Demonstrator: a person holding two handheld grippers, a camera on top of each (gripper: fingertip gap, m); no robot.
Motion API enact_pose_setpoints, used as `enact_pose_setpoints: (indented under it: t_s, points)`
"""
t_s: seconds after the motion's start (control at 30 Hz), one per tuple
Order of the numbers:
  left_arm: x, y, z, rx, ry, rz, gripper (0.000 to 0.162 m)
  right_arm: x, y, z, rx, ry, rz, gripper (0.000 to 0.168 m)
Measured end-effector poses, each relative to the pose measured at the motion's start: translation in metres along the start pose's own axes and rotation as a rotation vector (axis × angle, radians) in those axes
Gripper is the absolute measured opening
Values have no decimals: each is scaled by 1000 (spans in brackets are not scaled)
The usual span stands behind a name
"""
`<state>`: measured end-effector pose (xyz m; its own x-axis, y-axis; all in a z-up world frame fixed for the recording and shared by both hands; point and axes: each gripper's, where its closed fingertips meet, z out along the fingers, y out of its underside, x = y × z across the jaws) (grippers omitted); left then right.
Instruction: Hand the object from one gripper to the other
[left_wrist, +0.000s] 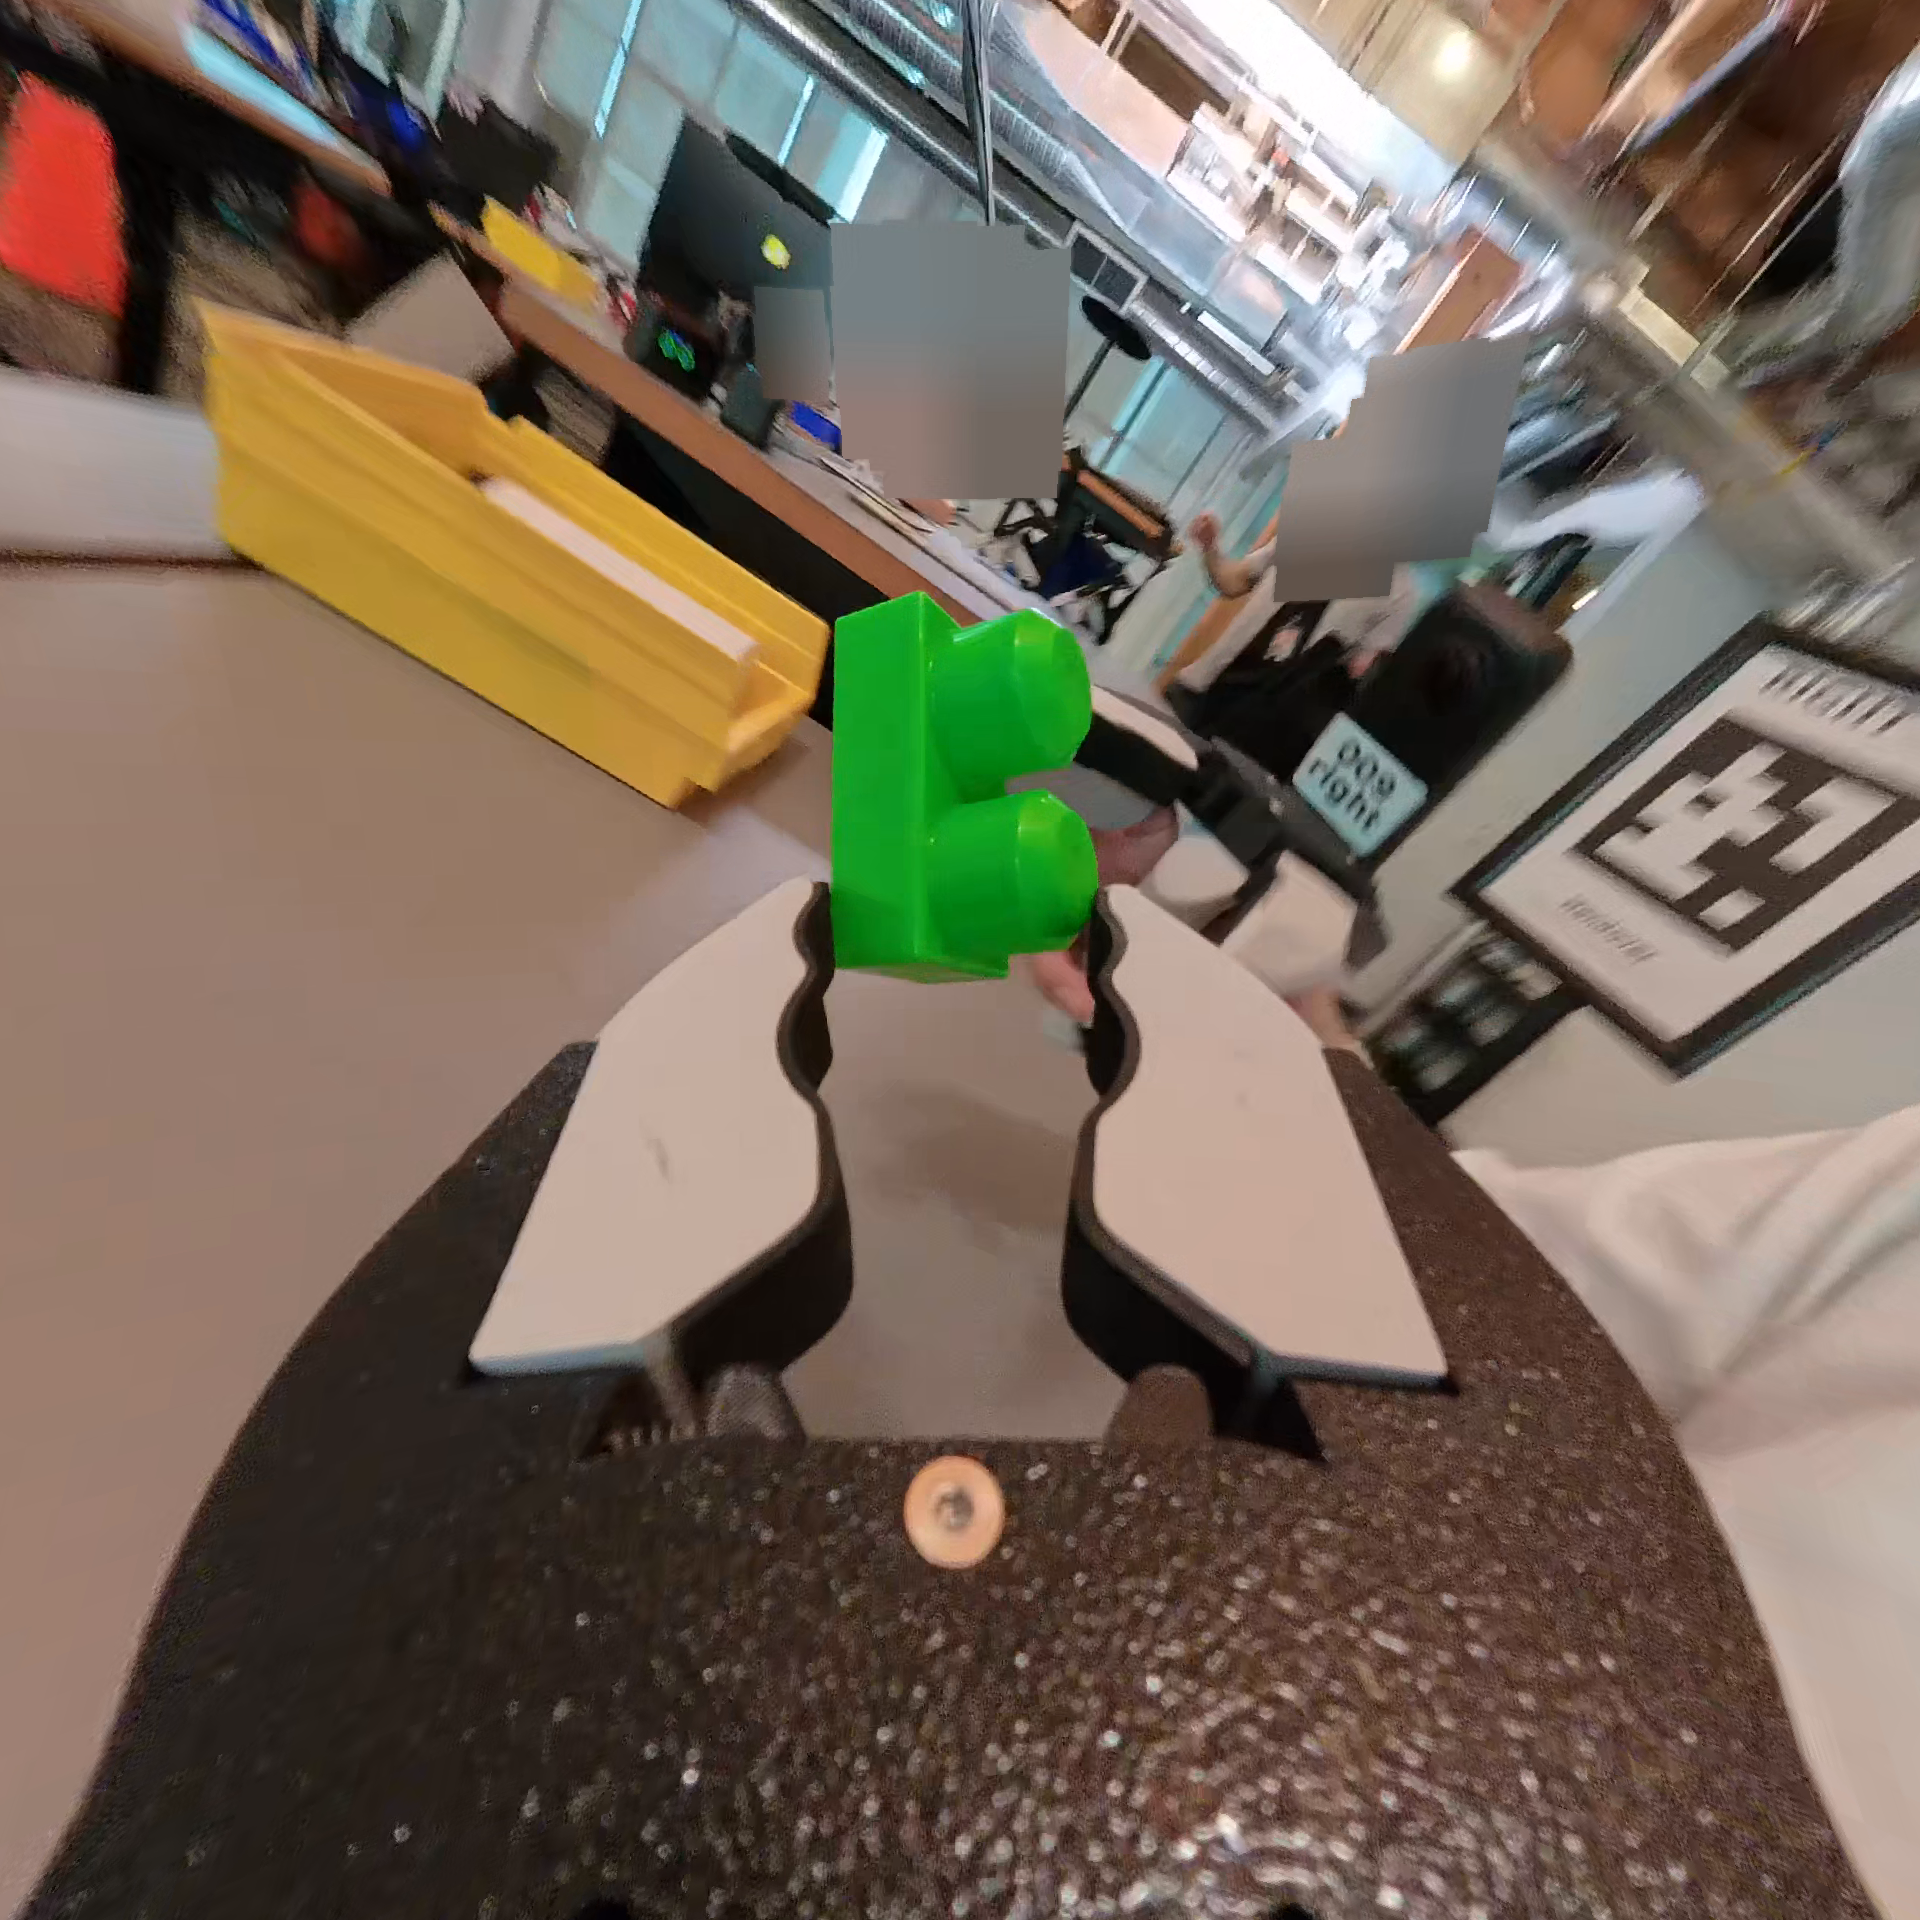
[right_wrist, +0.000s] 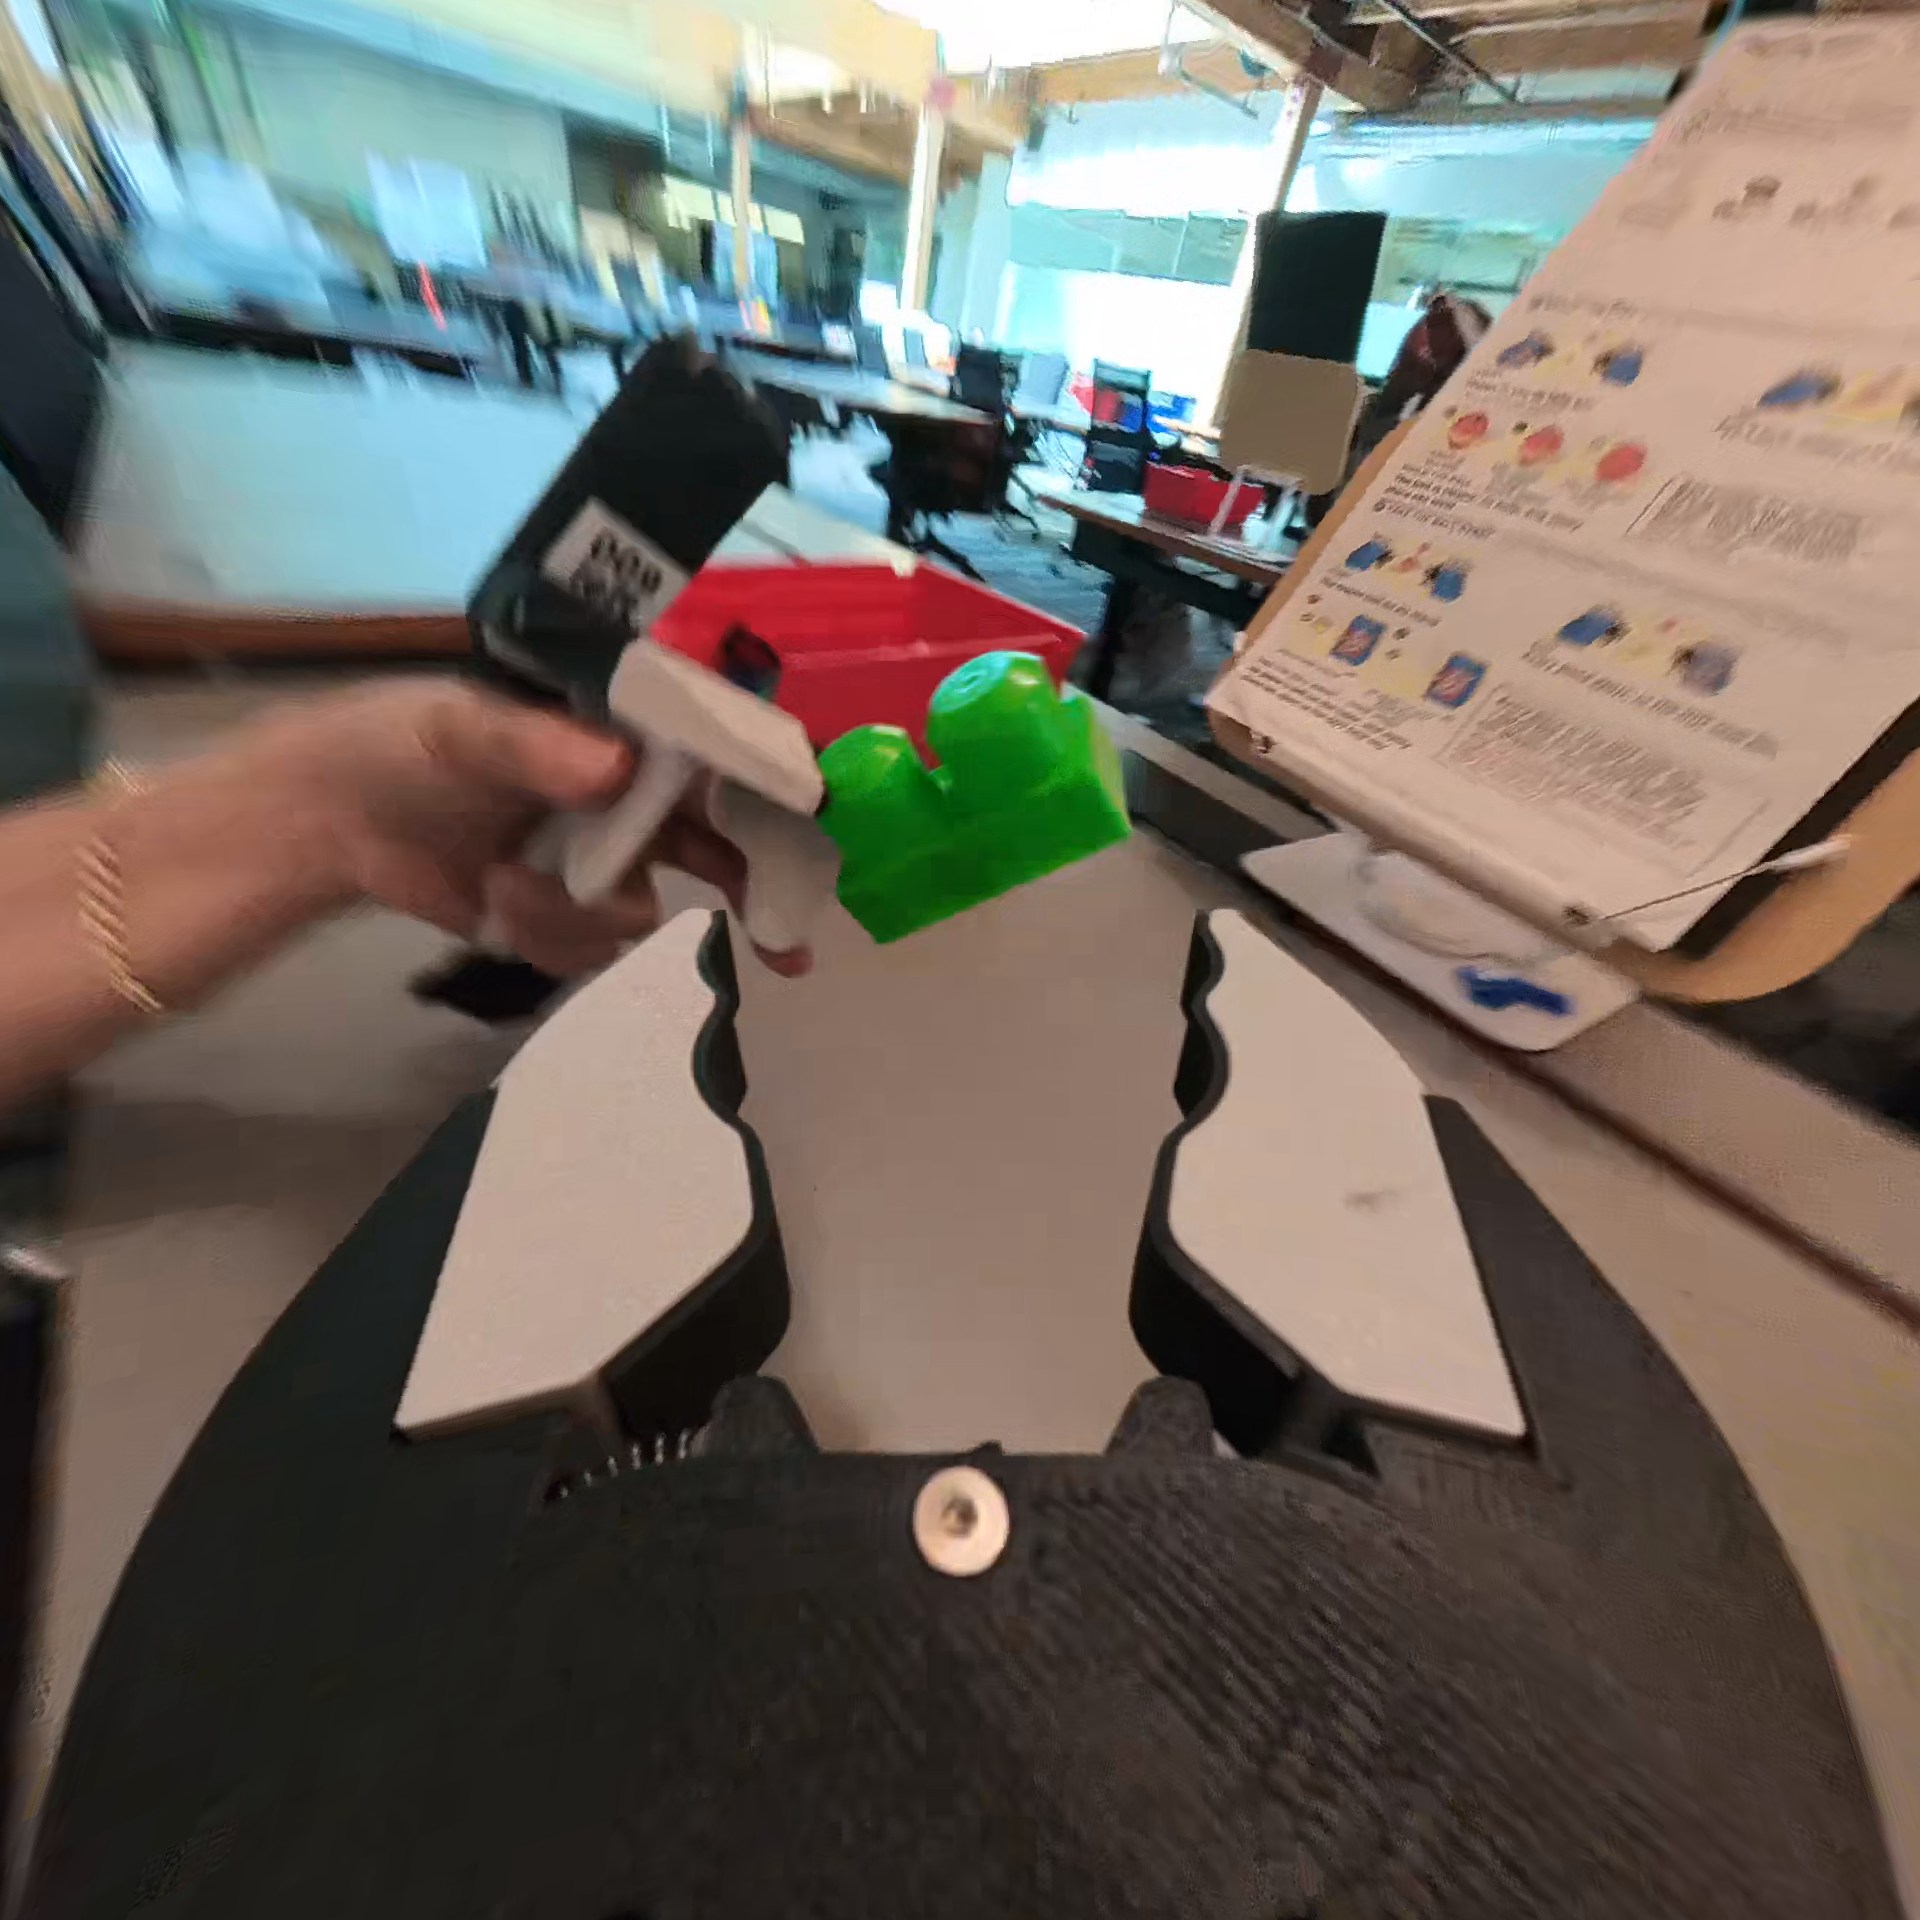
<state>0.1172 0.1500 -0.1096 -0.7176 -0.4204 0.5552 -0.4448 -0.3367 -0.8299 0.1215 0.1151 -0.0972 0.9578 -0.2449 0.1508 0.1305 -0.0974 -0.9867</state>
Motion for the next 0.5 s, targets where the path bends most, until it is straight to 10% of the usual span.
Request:
enact_pose_setpoints:
  t_s: [0.2, 0.5]
  points:
    - [1, 1, -3, -83, -189, 582, 46, 28, -23, -16, 222, -71, 669, 78]
    - [0, 15, 18, -233, -448, 1286, 46, 11, -4, -4, 98, -145, 718, 52]
